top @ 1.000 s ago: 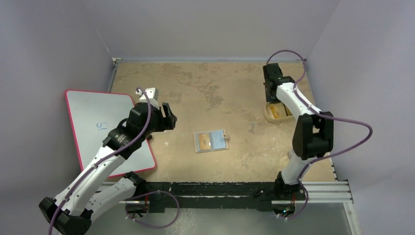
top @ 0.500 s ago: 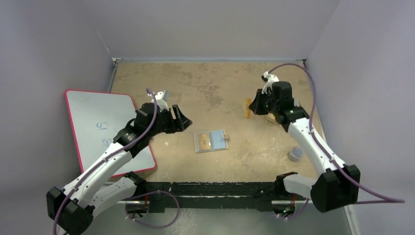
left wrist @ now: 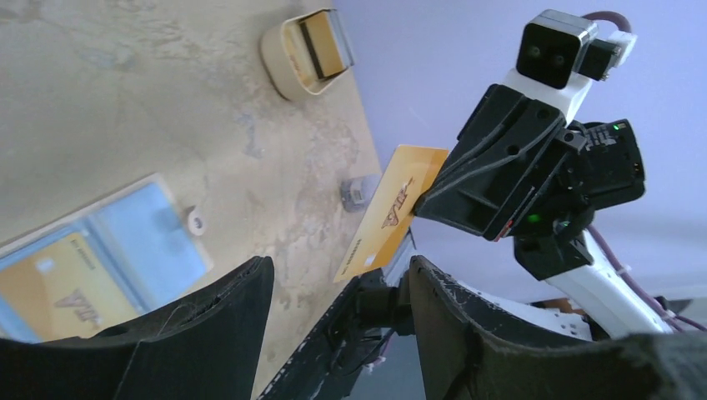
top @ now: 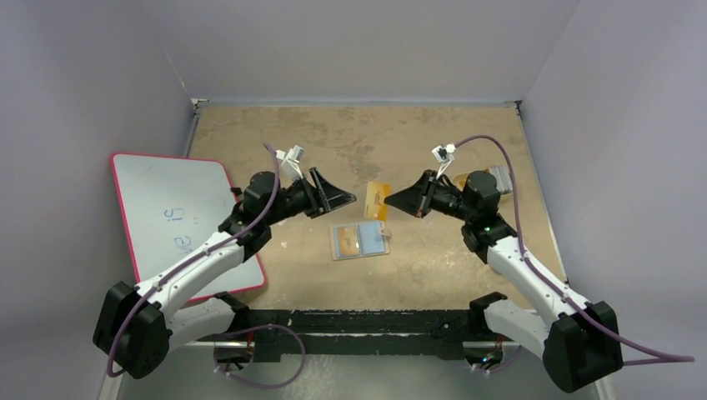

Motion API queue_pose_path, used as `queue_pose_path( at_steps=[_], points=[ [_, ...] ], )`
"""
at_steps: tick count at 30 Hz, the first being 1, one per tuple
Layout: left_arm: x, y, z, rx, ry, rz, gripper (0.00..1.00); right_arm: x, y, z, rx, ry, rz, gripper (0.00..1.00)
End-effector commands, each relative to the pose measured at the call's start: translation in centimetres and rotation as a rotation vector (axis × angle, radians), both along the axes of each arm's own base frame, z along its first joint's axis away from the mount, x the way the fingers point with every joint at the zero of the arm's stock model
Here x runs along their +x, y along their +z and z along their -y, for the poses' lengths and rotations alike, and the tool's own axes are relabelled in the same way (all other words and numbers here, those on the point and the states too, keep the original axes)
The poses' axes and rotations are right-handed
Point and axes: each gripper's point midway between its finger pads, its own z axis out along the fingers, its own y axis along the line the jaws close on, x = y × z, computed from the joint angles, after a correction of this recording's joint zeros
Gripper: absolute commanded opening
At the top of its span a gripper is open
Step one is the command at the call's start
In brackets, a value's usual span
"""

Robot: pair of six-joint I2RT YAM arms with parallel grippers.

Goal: Put the credit cards into the card holder
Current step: Insert the credit card into the card holder.

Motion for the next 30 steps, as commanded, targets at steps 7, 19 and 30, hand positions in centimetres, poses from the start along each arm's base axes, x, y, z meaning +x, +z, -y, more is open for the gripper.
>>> queue_pose_path(
  at_steps=[7, 19, 30],
  points=[
    [-1.2, 4.3, 2.7, -0.138, -0.134, 0.111, 0.53, -2.4, 3.4, -2.9, 0.142, 0.181, 0.068, 0.00],
    [-1.6, 2.0, 2.8, -0.074, -0.145, 0.086, 0.00, -1.5, 0.6, -3.4, 0.075, 0.126, -0.020, 0.08],
    [-0.2, -7.1, -0.1, 0.228, -0.005, -0.080, 0.00, 2.5, -6.0, 0.8, -0.252, -0.194, -0.122, 0.52]
  ],
)
